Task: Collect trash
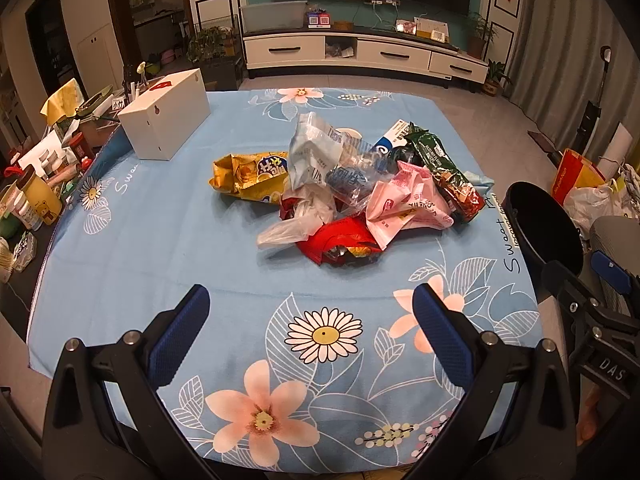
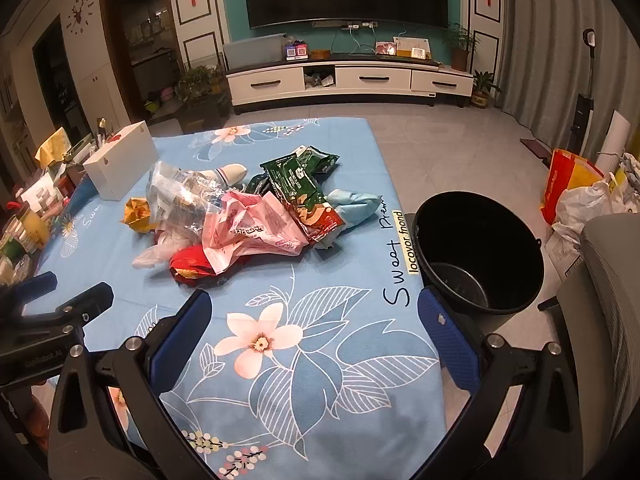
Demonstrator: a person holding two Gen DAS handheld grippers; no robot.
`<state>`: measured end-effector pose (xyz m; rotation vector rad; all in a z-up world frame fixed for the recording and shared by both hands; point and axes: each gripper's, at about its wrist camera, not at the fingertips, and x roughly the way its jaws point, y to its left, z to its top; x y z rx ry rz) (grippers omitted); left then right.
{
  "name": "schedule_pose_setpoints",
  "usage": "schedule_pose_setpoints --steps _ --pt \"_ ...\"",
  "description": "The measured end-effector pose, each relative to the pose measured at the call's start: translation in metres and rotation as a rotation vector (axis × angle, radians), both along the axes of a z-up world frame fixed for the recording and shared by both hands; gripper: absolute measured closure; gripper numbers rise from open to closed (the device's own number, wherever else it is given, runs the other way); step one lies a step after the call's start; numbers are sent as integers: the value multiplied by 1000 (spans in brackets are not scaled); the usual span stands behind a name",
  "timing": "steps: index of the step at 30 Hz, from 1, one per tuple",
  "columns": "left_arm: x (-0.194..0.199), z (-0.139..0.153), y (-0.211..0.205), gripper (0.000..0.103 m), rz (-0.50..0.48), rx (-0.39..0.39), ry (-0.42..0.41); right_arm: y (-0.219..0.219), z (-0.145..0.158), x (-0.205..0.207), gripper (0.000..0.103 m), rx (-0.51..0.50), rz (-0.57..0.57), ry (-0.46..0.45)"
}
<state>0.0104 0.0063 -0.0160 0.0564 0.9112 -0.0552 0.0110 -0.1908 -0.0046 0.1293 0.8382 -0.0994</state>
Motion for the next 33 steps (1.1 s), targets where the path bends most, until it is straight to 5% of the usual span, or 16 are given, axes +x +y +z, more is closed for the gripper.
schedule_pose_setpoints --steps 33 --pt "2 -6 -3 2 -1 3 8 -4 -4 0 2 18 -1 -4"
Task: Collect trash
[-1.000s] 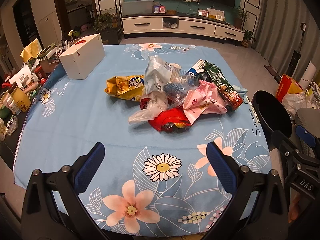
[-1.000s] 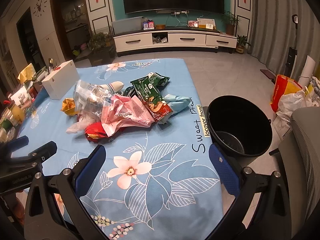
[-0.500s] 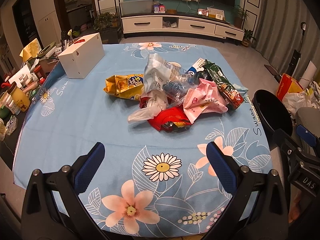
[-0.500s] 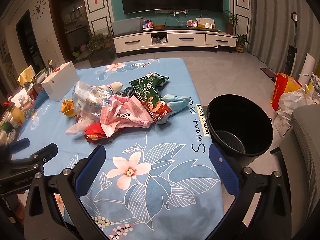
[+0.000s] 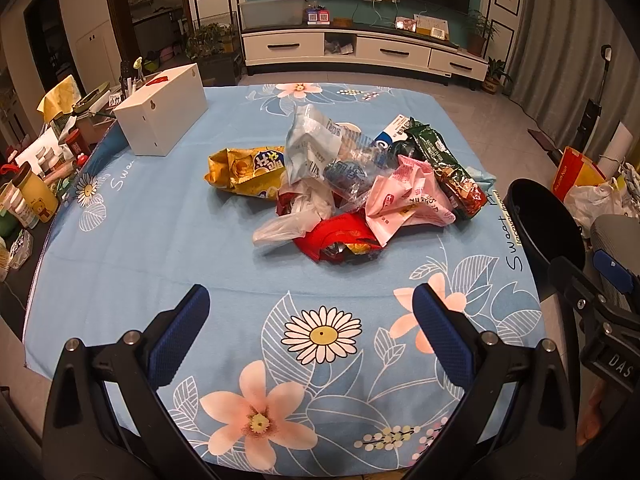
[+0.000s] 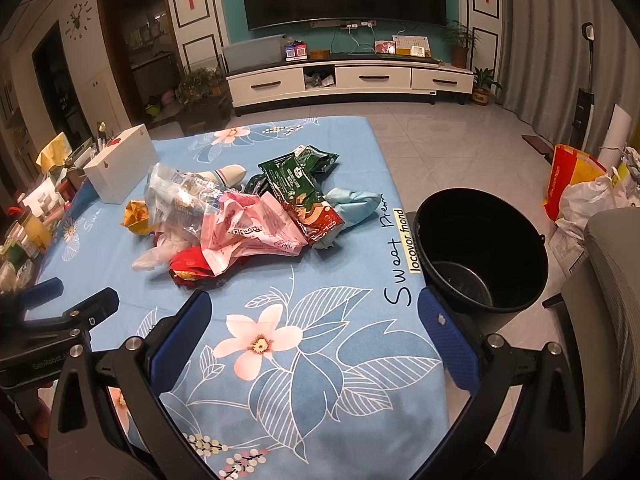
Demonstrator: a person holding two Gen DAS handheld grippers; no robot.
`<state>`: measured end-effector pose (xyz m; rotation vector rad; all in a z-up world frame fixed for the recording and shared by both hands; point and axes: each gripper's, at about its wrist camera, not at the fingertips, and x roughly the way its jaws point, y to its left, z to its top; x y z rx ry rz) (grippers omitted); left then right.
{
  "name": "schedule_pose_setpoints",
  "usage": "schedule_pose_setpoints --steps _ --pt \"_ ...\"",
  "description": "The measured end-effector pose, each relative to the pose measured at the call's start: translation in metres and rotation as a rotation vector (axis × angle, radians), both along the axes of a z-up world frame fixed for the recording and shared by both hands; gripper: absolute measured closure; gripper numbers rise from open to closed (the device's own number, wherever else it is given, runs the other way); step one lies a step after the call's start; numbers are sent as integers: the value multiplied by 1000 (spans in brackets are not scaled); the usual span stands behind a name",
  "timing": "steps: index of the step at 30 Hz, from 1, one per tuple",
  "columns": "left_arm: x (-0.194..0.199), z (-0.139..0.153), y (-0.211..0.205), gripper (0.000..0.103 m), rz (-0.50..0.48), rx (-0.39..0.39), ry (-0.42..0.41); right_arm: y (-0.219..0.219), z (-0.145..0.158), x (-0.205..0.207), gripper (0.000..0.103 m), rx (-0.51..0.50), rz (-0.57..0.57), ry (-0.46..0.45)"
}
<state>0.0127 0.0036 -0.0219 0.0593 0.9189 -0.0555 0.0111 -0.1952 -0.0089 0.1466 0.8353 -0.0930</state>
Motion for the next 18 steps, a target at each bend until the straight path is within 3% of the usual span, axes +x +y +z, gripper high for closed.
schedule_pose_setpoints --steps 18 --pt "2 -3 -1 2 -5 -2 8 -1 0 0 2 3 -3 -2"
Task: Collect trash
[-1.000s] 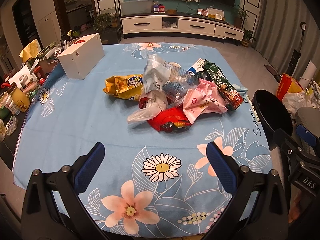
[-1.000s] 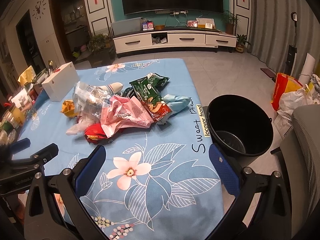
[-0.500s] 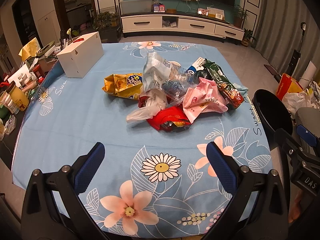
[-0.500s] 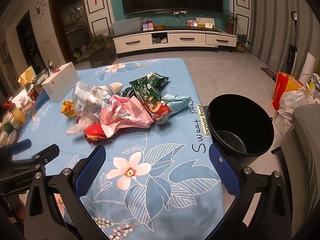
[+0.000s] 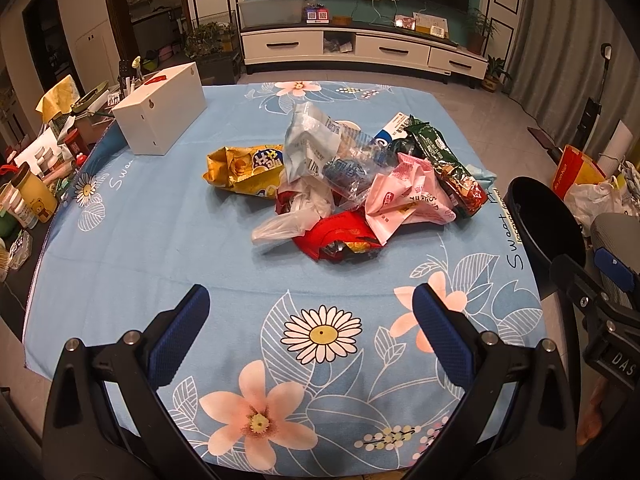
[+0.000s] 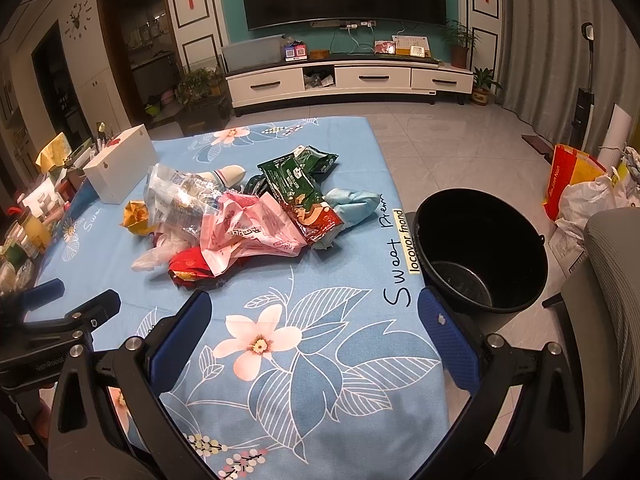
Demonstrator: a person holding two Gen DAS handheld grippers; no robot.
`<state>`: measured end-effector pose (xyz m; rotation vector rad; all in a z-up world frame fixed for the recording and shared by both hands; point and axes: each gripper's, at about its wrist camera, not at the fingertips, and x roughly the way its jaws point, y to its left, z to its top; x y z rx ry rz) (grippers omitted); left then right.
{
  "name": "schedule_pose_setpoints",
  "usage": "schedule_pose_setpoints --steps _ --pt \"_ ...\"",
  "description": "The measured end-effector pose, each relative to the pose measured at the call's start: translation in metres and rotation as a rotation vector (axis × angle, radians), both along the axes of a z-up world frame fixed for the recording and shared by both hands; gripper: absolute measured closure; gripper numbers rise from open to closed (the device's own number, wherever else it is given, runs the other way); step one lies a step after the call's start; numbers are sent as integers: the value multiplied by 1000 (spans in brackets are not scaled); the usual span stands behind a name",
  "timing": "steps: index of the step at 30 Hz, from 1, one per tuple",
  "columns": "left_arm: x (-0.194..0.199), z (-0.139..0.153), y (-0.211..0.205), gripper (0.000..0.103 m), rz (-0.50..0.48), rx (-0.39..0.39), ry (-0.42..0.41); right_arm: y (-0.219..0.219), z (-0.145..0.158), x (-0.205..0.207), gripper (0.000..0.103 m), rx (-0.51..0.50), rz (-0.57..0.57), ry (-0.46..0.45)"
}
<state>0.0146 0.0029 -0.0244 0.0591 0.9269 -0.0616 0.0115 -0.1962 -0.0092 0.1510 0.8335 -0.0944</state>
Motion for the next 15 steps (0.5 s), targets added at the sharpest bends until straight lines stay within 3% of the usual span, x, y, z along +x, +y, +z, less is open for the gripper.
schedule_pose_setpoints --steps 6,15 --pt "3 -1 7 2 11 -41 7 -1 -1 2 2 8 1 3" --pt "6 -3 6 2 15 -38 11 -4 -4 4 2 16 -1 5"
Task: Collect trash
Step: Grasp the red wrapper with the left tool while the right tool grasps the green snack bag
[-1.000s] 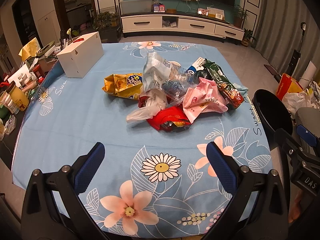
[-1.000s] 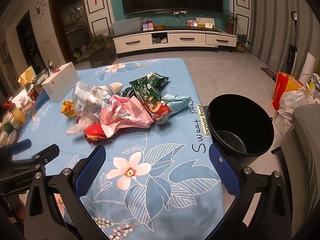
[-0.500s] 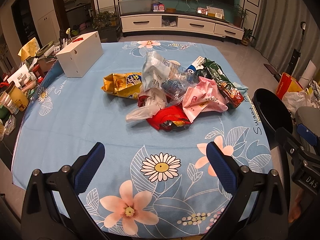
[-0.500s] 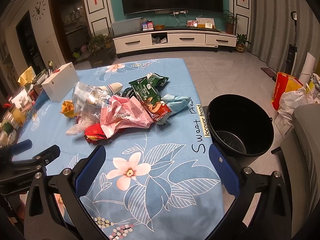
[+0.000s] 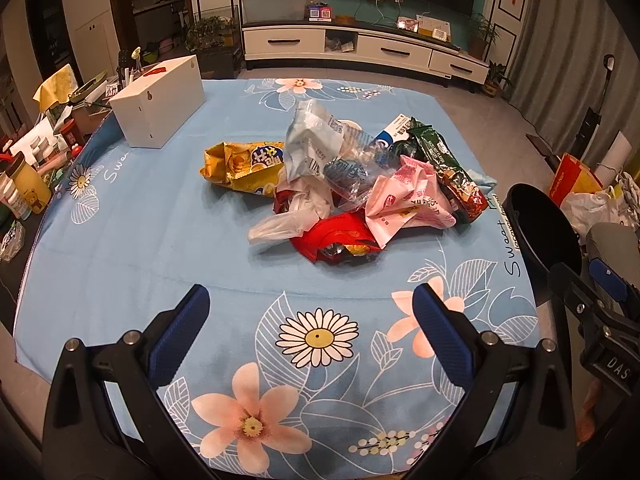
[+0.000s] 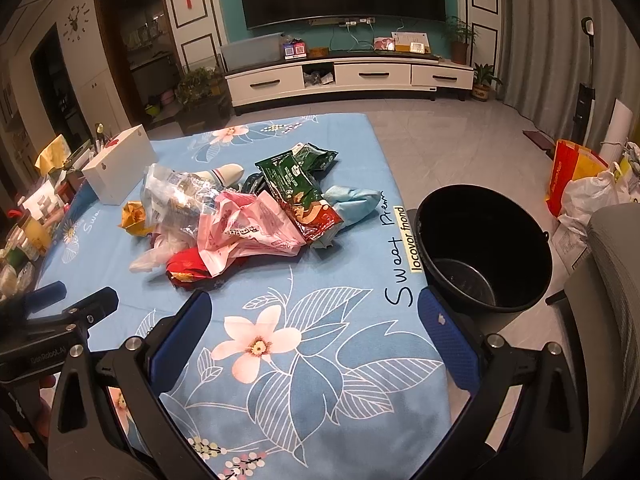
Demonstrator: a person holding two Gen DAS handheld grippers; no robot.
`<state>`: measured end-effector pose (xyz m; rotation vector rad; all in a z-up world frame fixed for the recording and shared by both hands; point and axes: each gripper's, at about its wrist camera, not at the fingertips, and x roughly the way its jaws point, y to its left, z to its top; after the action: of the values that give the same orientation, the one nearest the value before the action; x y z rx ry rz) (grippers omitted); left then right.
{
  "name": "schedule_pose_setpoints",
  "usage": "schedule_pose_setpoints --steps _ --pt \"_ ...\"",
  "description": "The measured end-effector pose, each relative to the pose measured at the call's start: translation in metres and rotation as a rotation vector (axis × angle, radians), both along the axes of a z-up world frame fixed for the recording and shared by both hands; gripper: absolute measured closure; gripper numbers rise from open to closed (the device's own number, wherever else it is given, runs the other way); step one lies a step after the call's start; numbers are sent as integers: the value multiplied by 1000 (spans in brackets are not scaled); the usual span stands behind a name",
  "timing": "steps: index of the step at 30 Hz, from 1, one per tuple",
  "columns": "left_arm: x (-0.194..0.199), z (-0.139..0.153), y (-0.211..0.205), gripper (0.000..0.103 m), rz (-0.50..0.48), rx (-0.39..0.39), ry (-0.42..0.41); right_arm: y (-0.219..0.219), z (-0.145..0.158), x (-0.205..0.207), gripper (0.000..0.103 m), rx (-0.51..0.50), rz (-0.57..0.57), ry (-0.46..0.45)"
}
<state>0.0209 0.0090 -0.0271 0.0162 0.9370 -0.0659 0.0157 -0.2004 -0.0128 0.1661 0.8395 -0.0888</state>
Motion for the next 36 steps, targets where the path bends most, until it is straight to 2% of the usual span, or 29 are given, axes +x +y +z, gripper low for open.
schedule_pose_setpoints --steps 5,8,15,20,23,26,29,33,36 --pt "2 -3 3 2 1 -41 10 -4 -5 1 2 23 6 -3" --pt "6 -8 11 2 13 -94 16 -10 -10 3 2 68 22 -18" --pt "14 -24 30 2 -27 -235 -22 -21 -22 10 2 162 103 -77" --pt "24 -46 38 2 -19 -237 -37 -27 -39 23 3 206 135 -70" --pt "30 -60 36 2 -26 -264 -14 -36 -51 37 9 258 130 -50" --pt "40 -71 29 4 -44 -314 21 -42 -57 53 18 262 129 -49" --pt "50 -74 20 8 -59 -316 5 -45 -60 73 21 248 141 -53" --pt "72 -82 18 20 -39 -360 32 -41 -59 106 23 198 176 -70" --pt "88 -92 19 23 -6 -393 67 -35 -67 135 30 157 213 -42"
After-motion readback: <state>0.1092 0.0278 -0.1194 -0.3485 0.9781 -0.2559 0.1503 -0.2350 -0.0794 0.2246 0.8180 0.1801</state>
